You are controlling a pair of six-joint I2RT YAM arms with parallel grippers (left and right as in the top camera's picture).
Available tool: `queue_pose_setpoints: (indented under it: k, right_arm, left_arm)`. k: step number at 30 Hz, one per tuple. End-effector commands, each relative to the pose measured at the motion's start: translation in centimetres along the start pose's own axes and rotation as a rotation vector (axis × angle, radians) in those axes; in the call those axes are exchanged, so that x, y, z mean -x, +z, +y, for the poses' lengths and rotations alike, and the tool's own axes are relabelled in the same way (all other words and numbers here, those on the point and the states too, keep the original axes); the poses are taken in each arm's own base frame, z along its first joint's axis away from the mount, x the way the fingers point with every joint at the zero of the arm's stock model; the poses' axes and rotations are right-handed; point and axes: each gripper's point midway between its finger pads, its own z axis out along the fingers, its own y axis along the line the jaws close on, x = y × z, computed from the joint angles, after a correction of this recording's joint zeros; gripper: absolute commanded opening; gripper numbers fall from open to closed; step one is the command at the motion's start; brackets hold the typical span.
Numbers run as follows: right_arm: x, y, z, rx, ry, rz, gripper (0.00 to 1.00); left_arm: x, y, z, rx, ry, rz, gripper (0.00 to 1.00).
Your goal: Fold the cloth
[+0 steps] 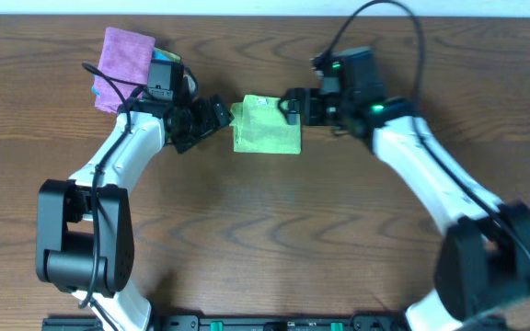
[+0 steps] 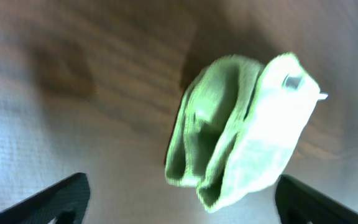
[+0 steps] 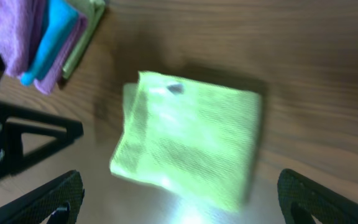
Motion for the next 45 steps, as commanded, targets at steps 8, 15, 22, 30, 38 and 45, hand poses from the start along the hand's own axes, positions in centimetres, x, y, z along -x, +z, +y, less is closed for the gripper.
queue_pose_setpoints:
  k: [8,15,22,30,38,45]
  right_arm:
    - [-2.0,-9.9,-7.9,-0.157,-0.193,0.092,0.99]
    - [-5.2,-15.8,-11.8,-0.262,-0.114,-0.023,0.99]
    - [-10.7,-17.8,-12.5,-0.325,-0.003,-0.103,0.99]
    - [-12.5,-19.7,-11.1,-0.325,0.063,-0.232,0.99]
    - [-12.5,-19.5,-10.9,-0.309,0.080,-0.229,0.99]
    - [-12.5,-19.5,-10.9,-0.309,0.080,-0.229,0.99]
  left_arm:
    - [-2.6,-0.1,-0.4,-0.083,-0.101,0.096,0.95]
    - [-4.2,0.9,-0.6,-0.151,-0.168,0.146,0.95]
    - [-5.1,1.6,-2.0,-0.163,-0.141,0.155,0.95]
    - [-5.2,2.9,-2.6,-0.122,-0.152,0.109,0.95]
    - [-5.1,4.8,-2.9,-0.118,-0.186,0.089,0.96]
    - [-5.1,5.4,-2.5,-0.070,-0.196,0.054,0.96]
